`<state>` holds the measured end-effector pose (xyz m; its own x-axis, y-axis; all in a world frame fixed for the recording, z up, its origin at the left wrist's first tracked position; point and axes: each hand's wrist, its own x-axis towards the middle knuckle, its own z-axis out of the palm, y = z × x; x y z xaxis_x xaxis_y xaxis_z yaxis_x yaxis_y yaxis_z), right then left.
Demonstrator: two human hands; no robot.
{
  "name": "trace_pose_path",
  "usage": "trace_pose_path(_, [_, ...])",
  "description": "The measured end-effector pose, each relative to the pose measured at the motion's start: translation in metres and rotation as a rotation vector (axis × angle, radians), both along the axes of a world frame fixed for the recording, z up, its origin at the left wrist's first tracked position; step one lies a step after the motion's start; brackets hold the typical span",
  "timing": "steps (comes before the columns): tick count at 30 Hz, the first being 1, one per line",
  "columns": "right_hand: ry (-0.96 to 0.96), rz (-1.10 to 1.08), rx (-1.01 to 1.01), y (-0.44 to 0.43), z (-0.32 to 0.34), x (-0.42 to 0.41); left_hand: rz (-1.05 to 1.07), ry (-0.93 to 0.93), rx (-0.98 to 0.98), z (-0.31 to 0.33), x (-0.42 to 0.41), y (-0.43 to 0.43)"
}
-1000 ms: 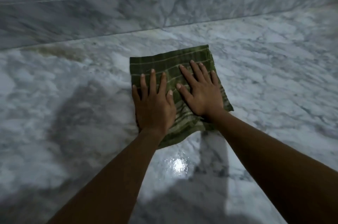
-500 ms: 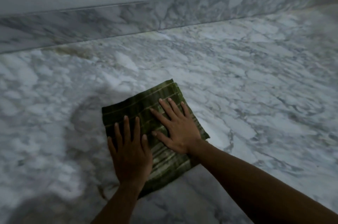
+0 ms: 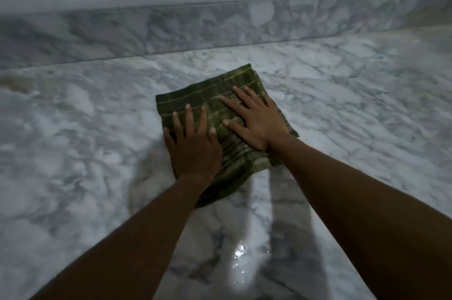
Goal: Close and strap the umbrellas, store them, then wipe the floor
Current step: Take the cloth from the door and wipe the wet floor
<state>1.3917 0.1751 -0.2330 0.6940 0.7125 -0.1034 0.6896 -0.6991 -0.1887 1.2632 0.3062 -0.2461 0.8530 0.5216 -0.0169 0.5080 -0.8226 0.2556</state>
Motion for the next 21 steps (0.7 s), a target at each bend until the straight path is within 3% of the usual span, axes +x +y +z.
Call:
trace_pose_path(13, [-0.048, -0.358, 0.012, -0.23, -0.001, 0.16, -0.283, -0.224, 0.048, -0.016, 0.195, -0.21])
trace_pose_path(21, [-0.073, -0.49, 0.072, -0.269, -0.003, 0.181, -0.33, -0.228, 0.076, -0.02, 0.235, -0.247])
